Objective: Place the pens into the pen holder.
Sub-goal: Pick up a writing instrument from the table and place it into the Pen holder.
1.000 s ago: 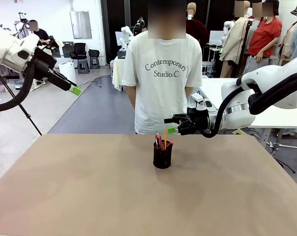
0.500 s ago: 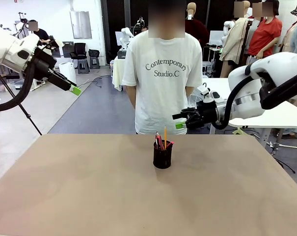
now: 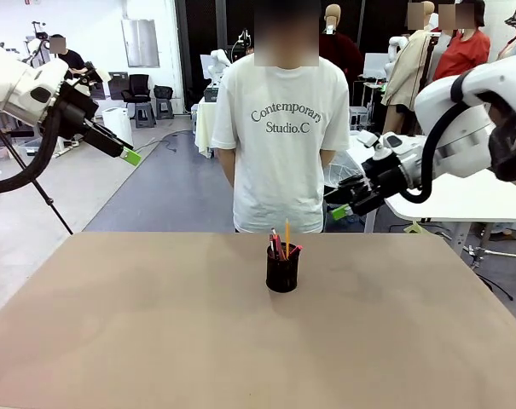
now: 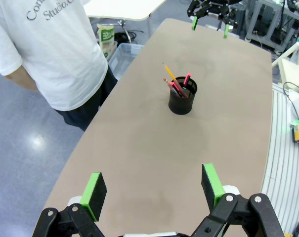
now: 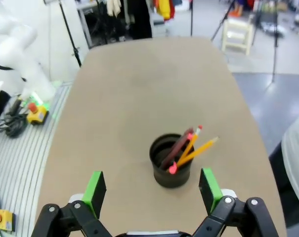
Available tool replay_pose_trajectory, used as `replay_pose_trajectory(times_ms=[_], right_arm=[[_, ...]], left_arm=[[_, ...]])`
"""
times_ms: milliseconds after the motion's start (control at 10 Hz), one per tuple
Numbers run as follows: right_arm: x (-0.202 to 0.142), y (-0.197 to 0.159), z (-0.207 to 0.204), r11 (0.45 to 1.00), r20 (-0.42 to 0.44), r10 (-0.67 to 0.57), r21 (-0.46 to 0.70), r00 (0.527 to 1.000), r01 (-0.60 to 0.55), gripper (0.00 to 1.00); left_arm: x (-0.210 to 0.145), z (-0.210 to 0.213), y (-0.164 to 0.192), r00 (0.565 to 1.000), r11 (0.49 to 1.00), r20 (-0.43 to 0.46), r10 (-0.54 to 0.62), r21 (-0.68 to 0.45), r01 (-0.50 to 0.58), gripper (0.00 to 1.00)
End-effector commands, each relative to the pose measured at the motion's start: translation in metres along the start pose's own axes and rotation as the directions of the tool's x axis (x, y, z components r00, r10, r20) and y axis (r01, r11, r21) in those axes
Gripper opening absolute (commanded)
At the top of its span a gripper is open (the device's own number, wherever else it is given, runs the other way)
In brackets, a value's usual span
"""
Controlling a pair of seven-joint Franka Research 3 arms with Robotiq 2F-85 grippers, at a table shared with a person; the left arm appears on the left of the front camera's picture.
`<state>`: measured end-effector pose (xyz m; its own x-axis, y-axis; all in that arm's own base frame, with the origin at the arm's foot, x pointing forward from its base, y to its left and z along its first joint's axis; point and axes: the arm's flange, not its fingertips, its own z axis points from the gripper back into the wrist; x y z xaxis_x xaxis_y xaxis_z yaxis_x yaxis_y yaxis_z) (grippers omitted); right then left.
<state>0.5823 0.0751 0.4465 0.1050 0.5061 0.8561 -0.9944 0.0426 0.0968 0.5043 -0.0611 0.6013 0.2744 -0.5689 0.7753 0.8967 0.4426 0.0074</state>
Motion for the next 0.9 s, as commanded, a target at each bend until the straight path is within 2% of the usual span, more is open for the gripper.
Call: replay_pose_trajectory(times_ms=[0, 300, 600, 800], right_arm=[[0.007, 0.019, 0.024, 0.994, -0.072, -0.044, -0.099, 0.996, 0.037, 1.00], [0.022, 0.036, 0.066, 0.964, -0.145, -0.107, -0.258, 0.984, 0.067, 1.00], [0.040, 0.033, 0.108, 0.920, -0.187, -0.219, -0.367, 0.958, 0.139, 1.00], [0.059, 0.038, 0.131, 0.927, -0.211, -0.258, -0.327, 0.943, 0.181, 1.00]], left_arm=[[0.000, 0.001, -0.001, 1.000, 1.000, 0.004, 0.014, -0.002, -0.014, 1.00], [0.000, 0.001, -0.001, 1.000, 1.000, 0.004, 0.014, -0.002, -0.014, 1.00], [0.000, 0.001, -0.001, 1.000, 1.000, 0.004, 0.014, -0.002, -0.014, 1.00], [0.000, 0.001, -0.001, 1.000, 1.000, 0.004, 0.014, -0.002, -0.014, 1.00]])
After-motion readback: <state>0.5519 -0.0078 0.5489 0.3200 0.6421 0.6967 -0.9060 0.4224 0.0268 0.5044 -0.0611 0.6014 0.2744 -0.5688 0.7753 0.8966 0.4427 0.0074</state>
